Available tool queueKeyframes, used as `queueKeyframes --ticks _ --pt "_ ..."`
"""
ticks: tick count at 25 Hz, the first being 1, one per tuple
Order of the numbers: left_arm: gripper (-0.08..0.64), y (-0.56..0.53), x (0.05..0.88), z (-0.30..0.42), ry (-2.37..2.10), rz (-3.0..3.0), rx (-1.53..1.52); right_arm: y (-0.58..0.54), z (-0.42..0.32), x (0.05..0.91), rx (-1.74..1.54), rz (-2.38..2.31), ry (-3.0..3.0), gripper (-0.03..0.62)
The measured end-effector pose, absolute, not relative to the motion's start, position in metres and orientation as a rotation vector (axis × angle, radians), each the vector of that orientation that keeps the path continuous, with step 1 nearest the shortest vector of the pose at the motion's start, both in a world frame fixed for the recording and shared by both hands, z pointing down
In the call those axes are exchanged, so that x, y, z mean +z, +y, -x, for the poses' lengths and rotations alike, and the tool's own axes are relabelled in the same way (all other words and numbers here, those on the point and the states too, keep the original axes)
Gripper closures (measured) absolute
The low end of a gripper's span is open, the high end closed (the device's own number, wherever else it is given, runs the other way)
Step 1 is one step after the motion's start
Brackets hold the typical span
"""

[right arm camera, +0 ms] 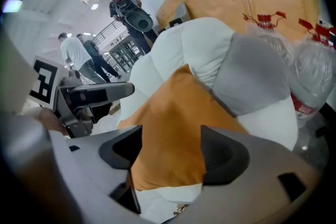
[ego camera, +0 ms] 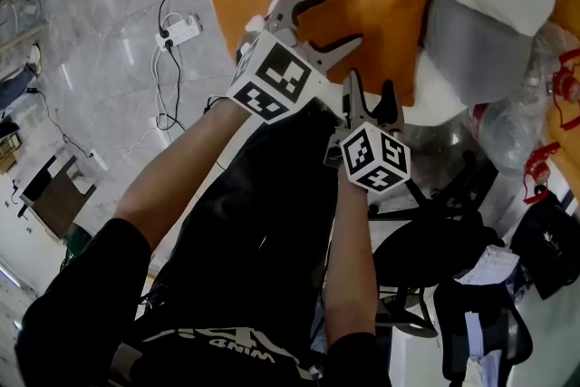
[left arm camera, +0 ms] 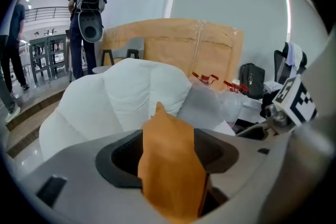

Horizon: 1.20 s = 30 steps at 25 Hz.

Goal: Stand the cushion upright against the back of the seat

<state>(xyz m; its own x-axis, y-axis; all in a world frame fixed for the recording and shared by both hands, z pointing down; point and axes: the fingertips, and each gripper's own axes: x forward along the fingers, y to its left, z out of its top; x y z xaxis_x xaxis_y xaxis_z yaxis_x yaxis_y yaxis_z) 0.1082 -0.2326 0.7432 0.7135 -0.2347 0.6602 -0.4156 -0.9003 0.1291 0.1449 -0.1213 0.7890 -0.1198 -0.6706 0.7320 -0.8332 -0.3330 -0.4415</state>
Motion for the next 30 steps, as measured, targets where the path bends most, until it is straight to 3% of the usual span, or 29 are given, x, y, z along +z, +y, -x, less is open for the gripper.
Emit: queueKeyframes --ticks 17,21,24,28,30 --pt "0.262 -0.244 0.840 -0.107 -0.448 -2.544 1.276 -0.102 -0.149 0.884 1.566 -1.917 -1.382 0.262" --pt "0.299 -0.241 0.847 -0.112 -0.434 -2.536 1.305 -0.101 -0.151 0.889 1.578 -1.879 -1.382 0.266" --pt "0.360 -0.240 0.851 -0.113 -0.425 -2.501 1.311 -0.102 -0.152 0.891 1.583 -1.850 -1.377 0.336" --pt "0.506 -0.240 0.851 -0.106 -0.433 -2.448 1.296 -0.103 -0.147 0.887 1.576 -1.830 -1.406 0.471" --pt "0.529 -0.239 0.851 -0.103 -0.425 -2.431 1.279 -0.103 -0.143 0.885 1.582 -1.827 -1.430 0.532"
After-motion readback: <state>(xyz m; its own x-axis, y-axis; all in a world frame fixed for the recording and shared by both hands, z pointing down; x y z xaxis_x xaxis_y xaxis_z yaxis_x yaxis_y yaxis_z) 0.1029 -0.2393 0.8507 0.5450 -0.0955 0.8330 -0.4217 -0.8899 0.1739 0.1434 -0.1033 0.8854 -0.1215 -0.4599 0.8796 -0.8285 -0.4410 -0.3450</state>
